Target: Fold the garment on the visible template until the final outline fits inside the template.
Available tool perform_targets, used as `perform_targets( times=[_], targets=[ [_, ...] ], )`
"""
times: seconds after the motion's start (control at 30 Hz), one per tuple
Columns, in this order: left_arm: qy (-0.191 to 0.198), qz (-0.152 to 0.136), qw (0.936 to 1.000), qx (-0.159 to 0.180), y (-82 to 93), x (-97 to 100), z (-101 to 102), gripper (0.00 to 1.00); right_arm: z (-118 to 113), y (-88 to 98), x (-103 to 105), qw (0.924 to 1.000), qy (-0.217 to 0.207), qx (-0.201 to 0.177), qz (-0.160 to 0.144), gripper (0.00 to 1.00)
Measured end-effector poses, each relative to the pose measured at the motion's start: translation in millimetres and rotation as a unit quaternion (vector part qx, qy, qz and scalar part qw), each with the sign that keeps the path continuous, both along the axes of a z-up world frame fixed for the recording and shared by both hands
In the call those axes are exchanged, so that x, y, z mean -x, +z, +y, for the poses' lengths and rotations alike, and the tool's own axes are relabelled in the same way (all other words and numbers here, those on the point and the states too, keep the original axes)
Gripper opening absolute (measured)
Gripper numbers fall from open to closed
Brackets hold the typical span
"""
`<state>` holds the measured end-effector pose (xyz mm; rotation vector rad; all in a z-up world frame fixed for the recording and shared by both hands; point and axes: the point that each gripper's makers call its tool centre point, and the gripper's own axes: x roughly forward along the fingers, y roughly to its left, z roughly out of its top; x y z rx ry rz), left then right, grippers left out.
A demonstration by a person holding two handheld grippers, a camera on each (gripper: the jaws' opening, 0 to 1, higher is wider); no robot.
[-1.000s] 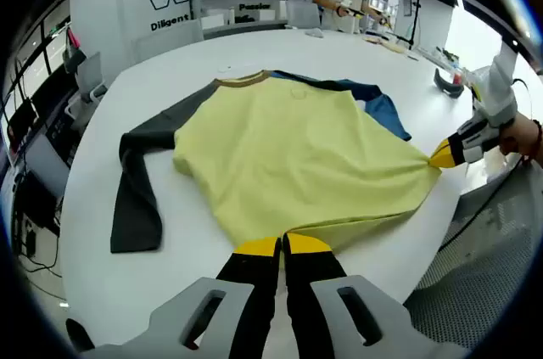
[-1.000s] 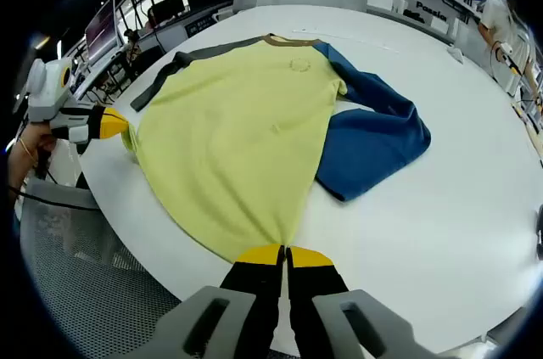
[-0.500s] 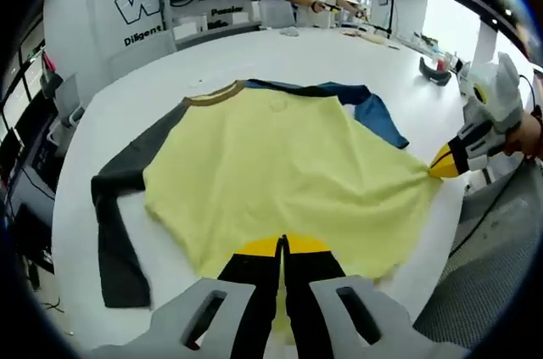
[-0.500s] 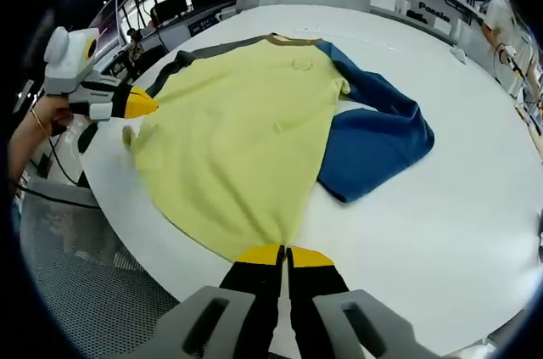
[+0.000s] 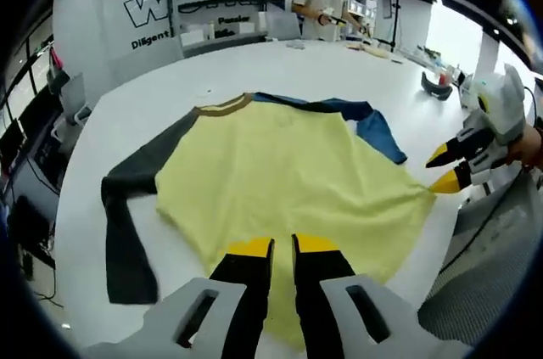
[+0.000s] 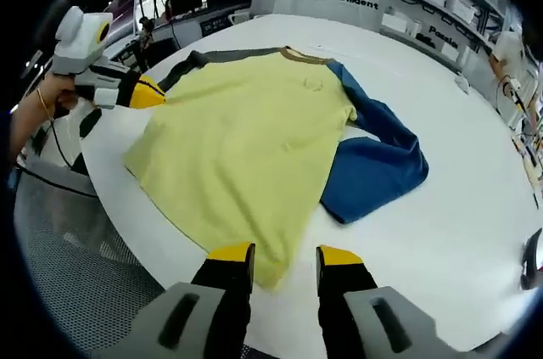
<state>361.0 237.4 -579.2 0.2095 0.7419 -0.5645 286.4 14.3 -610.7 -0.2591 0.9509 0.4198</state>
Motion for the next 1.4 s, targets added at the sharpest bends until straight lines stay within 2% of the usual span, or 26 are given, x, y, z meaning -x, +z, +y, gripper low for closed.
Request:
perform_targets(
  times=[0.13,0.2,0.3,0.37,0.43,0.5,0.63,0.87,0.93,1.03,1.13,1.2,1.3,1.33,1.4],
  targets=[
    [0.015,-0.006,0.9998,0.007,8.1,3.9,5,0.23,4,7.0,0,0.9998,0.012,0.009,-0.014,0.3],
    [0.026,-0.011,0.9994,0.019,13.4,6.7,7,0.3,25,16.0,1,0.9984,0.042,-0.021,-0.03,0.31],
    [0.037,-0.009,0.9989,0.028,16.3,11.1,11,0.44,41,20.4,3,0.9965,0.064,-0.041,-0.036,0.37],
    [0.064,-0.02,0.9965,0.049,21.4,11.7,14,0.57,63,26.9,5,0.9925,0.091,-0.066,-0.047,0.42],
    [0.073,-0.014,0.9958,0.053,19.9,15.9,19,0.65,78,32.6,5,0.9874,0.123,-0.073,-0.066,0.42],
    [0.081,-0.012,0.9954,0.049,18.7,18.7,24,0.67,93,39.8,5,0.9813,0.149,-0.084,-0.09,0.42],
    [0.097,-0.015,0.9943,0.041,19.5,23.7,37,0.76,121,41.5,12,0.9743,0.185,-0.097,-0.086,0.46],
    [0.111,-0.025,0.9927,0.038,27.7,30.3,49,0.83,152,36.6,18,0.9659,0.222,-0.106,-0.081,0.45],
    [0.117,-0.034,0.9918,0.039,30.8,33.2,54,0.83,163,34.4,21,0.962,0.238,-0.106,-0.081,0.45],
    [0.12,-0.035,0.9915,0.038,31.3,35.0,57,0.84,169,32.7,22,0.9598,0.247,-0.107,-0.08,0.43],
    [0.121,-0.035,0.9916,0.028,31.0,38.8,64,0.85,184,28.1,26,0.9538,0.271,-0.102,-0.08,0.43],
    [0.123,-0.04,0.9914,0.022,32.3,40.7,70,0.89,198,26.0,26,0.9482,0.289,-0.101,-0.084,0.42],
    [0.113,-0.053,0.9921,0.014,34.6,41.4,72,0.89,205,24.2,26,0.9449,0.3,-0.098,-0.086,0.41],
    [0.109,-0.056,0.9924,-0.009,33.7,44.3,78,0.91,215,22.4,26,0.9378,0.322,-0.092,-0.092,0.4],
    [0.107,-0.054,0.9926,-0.014,33.5,47.0,81,0.93,224,21.9,27,0.9306,0.342,-0.088,-0.096,0.4]
  ],
)
